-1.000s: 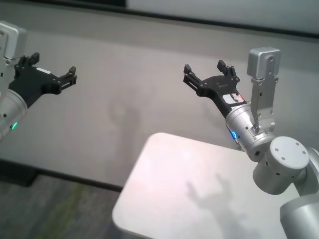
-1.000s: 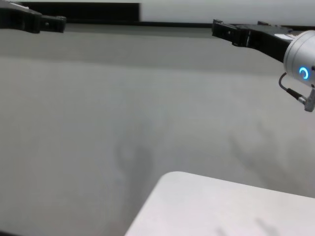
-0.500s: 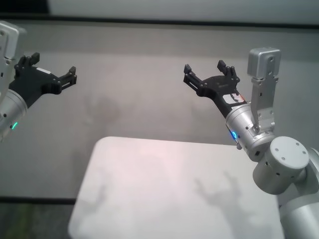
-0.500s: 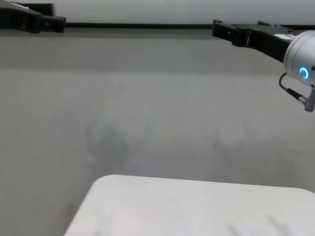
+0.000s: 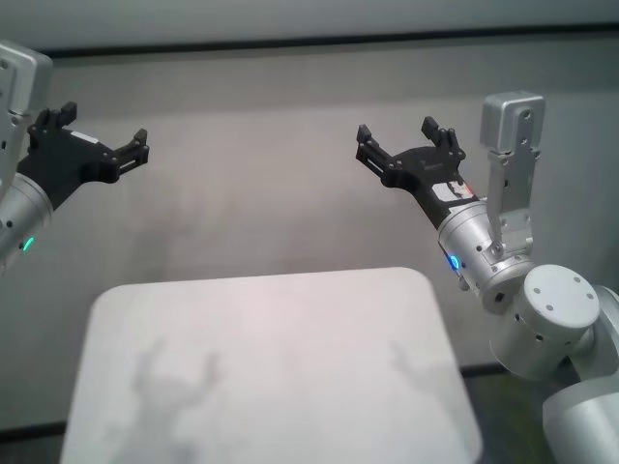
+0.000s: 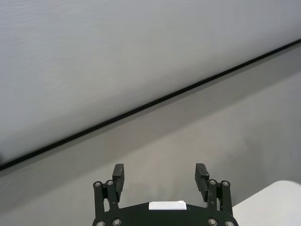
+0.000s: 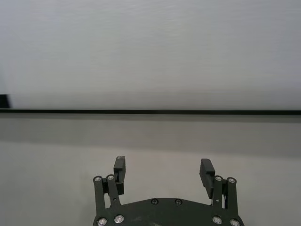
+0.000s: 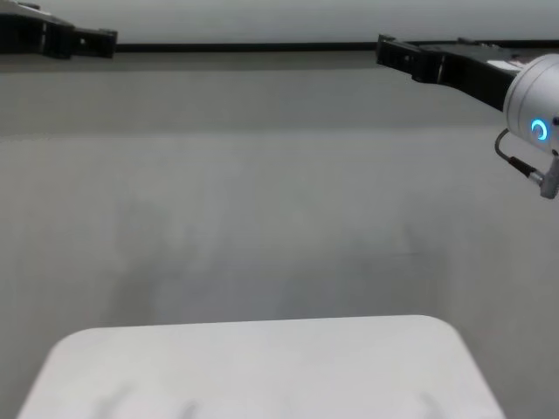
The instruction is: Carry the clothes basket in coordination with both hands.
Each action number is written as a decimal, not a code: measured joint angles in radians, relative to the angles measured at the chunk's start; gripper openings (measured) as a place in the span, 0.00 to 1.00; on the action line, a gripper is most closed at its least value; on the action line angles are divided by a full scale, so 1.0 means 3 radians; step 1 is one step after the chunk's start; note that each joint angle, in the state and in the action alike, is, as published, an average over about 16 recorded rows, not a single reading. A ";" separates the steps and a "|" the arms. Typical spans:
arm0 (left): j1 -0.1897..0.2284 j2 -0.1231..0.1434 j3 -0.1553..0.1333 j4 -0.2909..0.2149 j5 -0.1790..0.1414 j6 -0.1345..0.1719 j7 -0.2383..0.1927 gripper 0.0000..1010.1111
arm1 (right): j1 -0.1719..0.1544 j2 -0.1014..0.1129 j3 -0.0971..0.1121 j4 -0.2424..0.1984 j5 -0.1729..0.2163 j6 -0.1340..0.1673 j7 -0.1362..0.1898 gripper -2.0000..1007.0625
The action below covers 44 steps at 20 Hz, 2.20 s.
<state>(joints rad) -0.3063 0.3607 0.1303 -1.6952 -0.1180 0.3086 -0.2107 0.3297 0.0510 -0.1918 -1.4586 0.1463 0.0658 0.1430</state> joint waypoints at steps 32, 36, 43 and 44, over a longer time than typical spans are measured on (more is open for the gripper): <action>0.0000 0.0000 0.0000 0.0000 0.0000 0.0000 0.0000 0.99 | 0.0000 0.0000 0.0000 0.0000 0.0000 0.0000 0.0000 1.00; 0.0000 0.0000 0.0000 0.0000 0.0000 0.0000 0.0000 0.99 | 0.0000 0.0000 0.0000 0.0000 0.0000 0.0000 0.0000 1.00; 0.0000 0.0000 0.0000 0.0000 0.0000 0.0000 0.0000 0.99 | 0.0000 0.0000 0.0000 0.0000 0.0000 0.0000 0.0000 1.00; 0.0000 0.0000 0.0000 0.0000 0.0000 0.0000 0.0000 0.99 | 0.0000 0.0000 0.0000 0.0000 0.0000 0.0000 0.0000 1.00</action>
<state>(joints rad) -0.3063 0.3606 0.1302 -1.6951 -0.1180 0.3085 -0.2106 0.3297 0.0510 -0.1918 -1.4586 0.1462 0.0658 0.1430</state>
